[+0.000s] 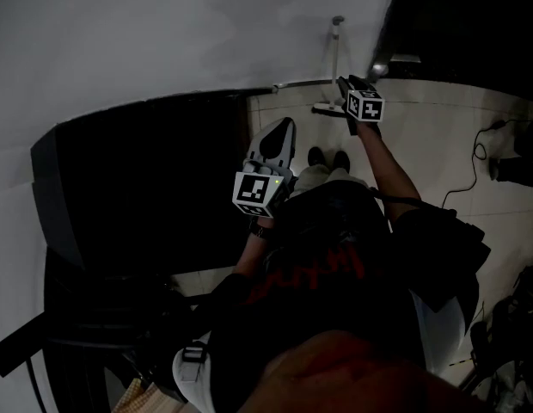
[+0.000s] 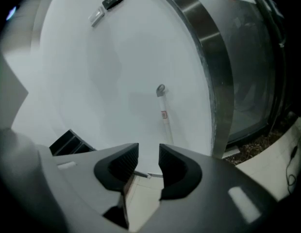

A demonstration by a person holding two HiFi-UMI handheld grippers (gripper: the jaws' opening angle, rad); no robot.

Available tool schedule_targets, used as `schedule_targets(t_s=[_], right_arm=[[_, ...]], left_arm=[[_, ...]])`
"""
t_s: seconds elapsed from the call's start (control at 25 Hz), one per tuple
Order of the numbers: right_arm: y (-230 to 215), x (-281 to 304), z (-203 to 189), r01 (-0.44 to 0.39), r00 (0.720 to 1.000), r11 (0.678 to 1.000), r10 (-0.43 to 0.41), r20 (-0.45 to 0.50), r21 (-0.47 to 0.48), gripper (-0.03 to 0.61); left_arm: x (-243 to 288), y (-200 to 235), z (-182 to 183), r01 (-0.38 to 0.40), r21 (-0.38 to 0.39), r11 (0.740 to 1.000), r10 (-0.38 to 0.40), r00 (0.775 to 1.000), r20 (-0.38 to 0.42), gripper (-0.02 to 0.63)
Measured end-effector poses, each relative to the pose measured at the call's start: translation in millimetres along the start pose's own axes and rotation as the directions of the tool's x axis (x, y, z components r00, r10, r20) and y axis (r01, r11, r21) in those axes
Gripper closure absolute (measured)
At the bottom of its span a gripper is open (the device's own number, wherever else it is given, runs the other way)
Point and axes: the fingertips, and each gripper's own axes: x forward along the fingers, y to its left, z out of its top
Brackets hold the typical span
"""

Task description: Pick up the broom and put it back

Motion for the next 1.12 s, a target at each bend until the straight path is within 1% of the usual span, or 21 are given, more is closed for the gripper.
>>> schedule_targets(t_s=[0.12, 0.2, 0.24, 0.28, 0.36, 0.44, 0.52, 0.6, 0.68, 0.76, 0.88, 0.96, 1.04, 1.12], right_arm=[[2, -28, 5, -0.010, 0.999, 1.000, 0.009, 0.048, 0.023, 0.494], [5, -43, 9, -0.014, 0.997, 0.999, 0.012, 0.073, 0.029, 0.525], [10, -51, 8, -0.026, 0.996, 0.999, 0.024, 0.082, 0.031, 0.563], [19, -60, 4, -0.049, 0.995, 0.998, 0.046, 0.088, 0.034, 0.578], [38, -82, -4, -0.103, 0.990, 0.994, 0.099, 0.102, 0.037, 0.578], [49, -102, -2, -0.131, 0.984, 0.991, 0.126, 0.127, 0.031, 0.578], [66, -120, -1, -0.152, 0.977, 0.988, 0.147, 0.152, 0.024, 0.578], [87, -143, -4, -0.162, 0.970, 0.987, 0.160, 0.182, 0.000, 0.578], [109, -171, -8, -0.152, 0.963, 0.988, 0.156, 0.221, -0.035, 0.578], [140, -209, -22, -0.139, 0.954, 0.987, 0.154, 0.256, -0.077, 0.578], [192, -279, -53, -0.107, 0.938, 0.983, 0.150, 0.314, -0.150, 0.578], [215, -319, -69, -0.056, 0.926, 0.984, 0.115, 0.361, -0.170, 0.578], [240, -348, -91, -0.012, 0.922, 0.983, 0.083, 0.379, -0.185, 0.578], [265, -369, -104, 0.009, 0.921, 0.978, 0.074, 0.383, -0.211, 0.578]], left_arm=[[8, -19, -10, 0.043, -0.025, 0.999, -0.044, 0.999, -0.024, 0.607], [12, -31, -16, 0.078, -0.030, 0.997, -0.079, 0.997, -0.027, 0.607], [10, -36, -18, 0.095, -0.027, 0.995, -0.096, 0.995, -0.025, 0.607], [5, -42, -22, 0.112, -0.022, 0.993, -0.112, 0.993, -0.024, 0.607], [-5, -55, -30, 0.146, -0.016, 0.989, -0.147, 0.989, -0.023, 0.607], [-6, -63, -34, 0.173, -0.019, 0.985, -0.173, 0.985, -0.015, 0.607], [-12, -65, -38, 0.174, -0.029, 0.984, -0.175, 0.985, -0.004, 0.607], [-27, -67, -38, 0.160, -0.019, 0.987, -0.160, 0.987, 0.022, 0.607], [-50, -70, -40, 0.148, 0.004, 0.989, -0.148, 0.987, 0.054, 0.607], [-86, -73, -49, 0.138, 0.004, 0.990, -0.138, 0.988, 0.070, 0.607], [-150, -82, -64, 0.118, -0.021, 0.993, -0.116, 0.989, 0.092, 0.607], [-186, -85, -70, 0.102, -0.035, 0.994, -0.098, 0.989, 0.109, 0.607], [-220, -83, -81, 0.099, -0.052, 0.994, -0.094, 0.991, 0.095, 0.607], [-243, -80, -88, 0.115, -0.068, 0.991, -0.109, 0.990, 0.094, 0.607]])
